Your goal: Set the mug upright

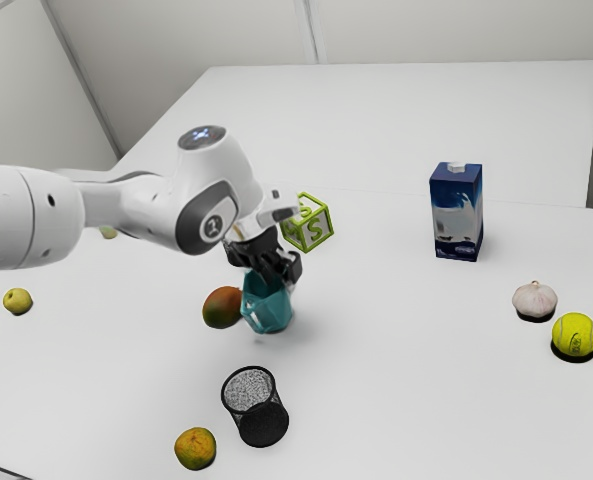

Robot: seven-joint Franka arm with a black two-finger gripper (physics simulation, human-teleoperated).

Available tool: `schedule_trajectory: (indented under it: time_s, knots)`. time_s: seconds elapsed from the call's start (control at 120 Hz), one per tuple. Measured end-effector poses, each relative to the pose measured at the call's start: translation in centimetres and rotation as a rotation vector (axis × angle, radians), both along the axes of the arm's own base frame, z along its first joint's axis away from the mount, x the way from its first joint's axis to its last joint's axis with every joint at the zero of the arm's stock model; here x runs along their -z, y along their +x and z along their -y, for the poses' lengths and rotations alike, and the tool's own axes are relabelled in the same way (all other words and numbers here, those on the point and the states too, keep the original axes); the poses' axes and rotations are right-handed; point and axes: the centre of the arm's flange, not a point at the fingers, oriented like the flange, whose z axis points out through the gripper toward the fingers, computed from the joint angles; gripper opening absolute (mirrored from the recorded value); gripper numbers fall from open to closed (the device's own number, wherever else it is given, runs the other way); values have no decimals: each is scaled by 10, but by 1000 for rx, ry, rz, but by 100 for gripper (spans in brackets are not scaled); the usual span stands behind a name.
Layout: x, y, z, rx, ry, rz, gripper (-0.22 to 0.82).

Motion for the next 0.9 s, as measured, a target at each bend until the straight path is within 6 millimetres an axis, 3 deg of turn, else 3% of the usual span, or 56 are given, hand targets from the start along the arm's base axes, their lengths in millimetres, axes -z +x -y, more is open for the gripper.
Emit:
schedule_trajectory:
  time_s: [0.142,0.325,0.717,0.9]
  knots:
    - [-27,6,1,-30,-36,15,40]
    - [-88,18,5,-45,-67,15,51]
    - [-181,21,5,-35,-63,-51,57]
    - [-212,17,0,-30,-32,-72,58]
